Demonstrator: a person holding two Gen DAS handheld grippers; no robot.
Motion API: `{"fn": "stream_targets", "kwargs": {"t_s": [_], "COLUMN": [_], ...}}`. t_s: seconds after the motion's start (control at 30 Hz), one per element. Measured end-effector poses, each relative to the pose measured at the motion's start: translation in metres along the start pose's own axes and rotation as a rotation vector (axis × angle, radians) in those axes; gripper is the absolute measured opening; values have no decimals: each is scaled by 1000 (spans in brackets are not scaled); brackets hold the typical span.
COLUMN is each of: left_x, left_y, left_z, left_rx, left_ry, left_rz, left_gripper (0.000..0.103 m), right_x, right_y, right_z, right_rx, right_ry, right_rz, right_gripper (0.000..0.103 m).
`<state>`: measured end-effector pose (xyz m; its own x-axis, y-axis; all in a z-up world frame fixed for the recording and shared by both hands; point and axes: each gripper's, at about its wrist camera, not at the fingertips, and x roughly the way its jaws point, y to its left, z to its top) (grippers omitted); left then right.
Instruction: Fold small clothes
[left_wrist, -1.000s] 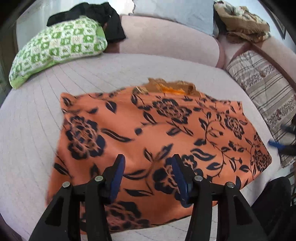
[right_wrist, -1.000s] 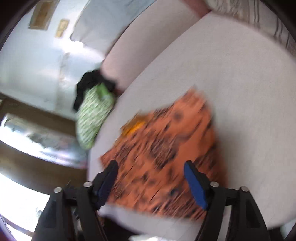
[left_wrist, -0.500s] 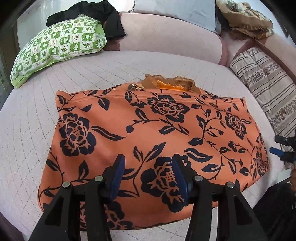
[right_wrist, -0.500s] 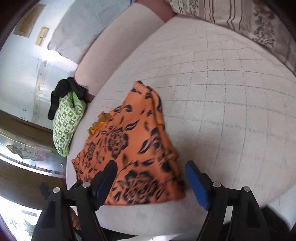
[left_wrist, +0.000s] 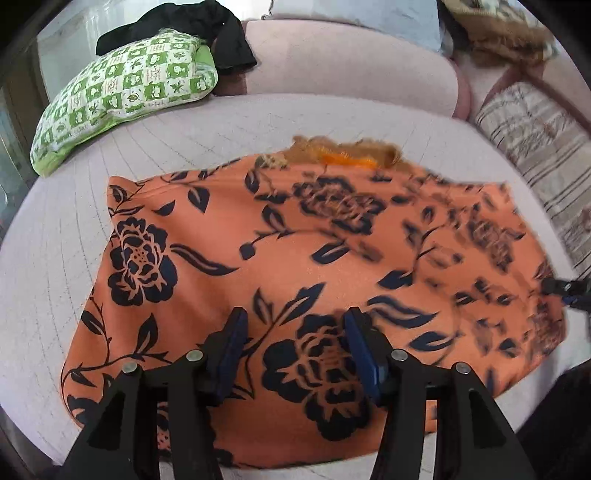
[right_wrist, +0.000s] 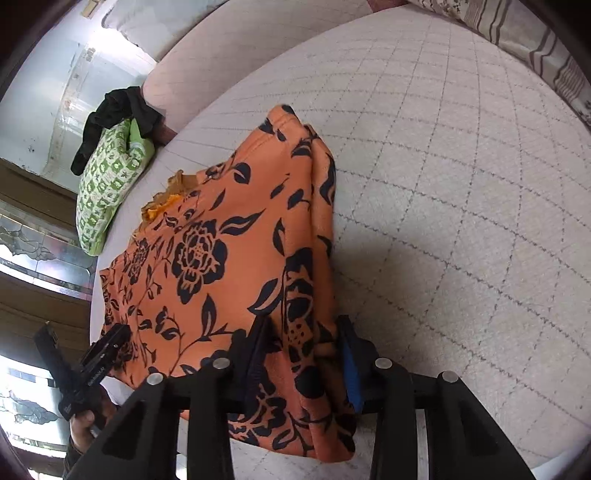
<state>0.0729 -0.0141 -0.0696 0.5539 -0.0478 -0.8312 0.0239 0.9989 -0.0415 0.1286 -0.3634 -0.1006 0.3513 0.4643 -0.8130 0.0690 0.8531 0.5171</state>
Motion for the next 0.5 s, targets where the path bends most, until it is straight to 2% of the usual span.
{"fn": "stream_targets", "kwargs": {"t_s": [0.07, 0.1, 0.2, 0.27, 0.3, 0.33, 0.43, 0.5], "left_x": [-7, -7, 1, 4, 4, 4, 3, -1], "left_y": [-2, -3, -1, 1, 1, 2, 1, 0], "left_z": [3, 3, 2, 0, 0, 0, 1, 2], "left_rx": [1, 3, -5, -16, -19, -19, -23, -22], "left_ry": [-29, -31, 4, 14, 17, 17, 12, 5], "left_rz": [14, 20, 29, 24, 25, 25, 17, 15], "left_gripper": [56, 57, 57, 57, 57, 57, 57, 57], "right_x": [-1, 1, 14, 12, 12, 12, 11, 13], "right_y": [5, 4, 3, 9, 12, 13, 11, 7], "right_z": [0, -2, -3, -4, -3, -3, -3, -3], "right_rx": [-16, -15, 4, -16, -21, -22, -15, 8], "right_ry": [-1, -7, 5, 4, 19, 28, 31, 28], "right_rz": [8, 5, -13, -9, -20, -27, -26, -17], "right_gripper": [58, 75, 77, 65, 39, 33, 33, 39]}}
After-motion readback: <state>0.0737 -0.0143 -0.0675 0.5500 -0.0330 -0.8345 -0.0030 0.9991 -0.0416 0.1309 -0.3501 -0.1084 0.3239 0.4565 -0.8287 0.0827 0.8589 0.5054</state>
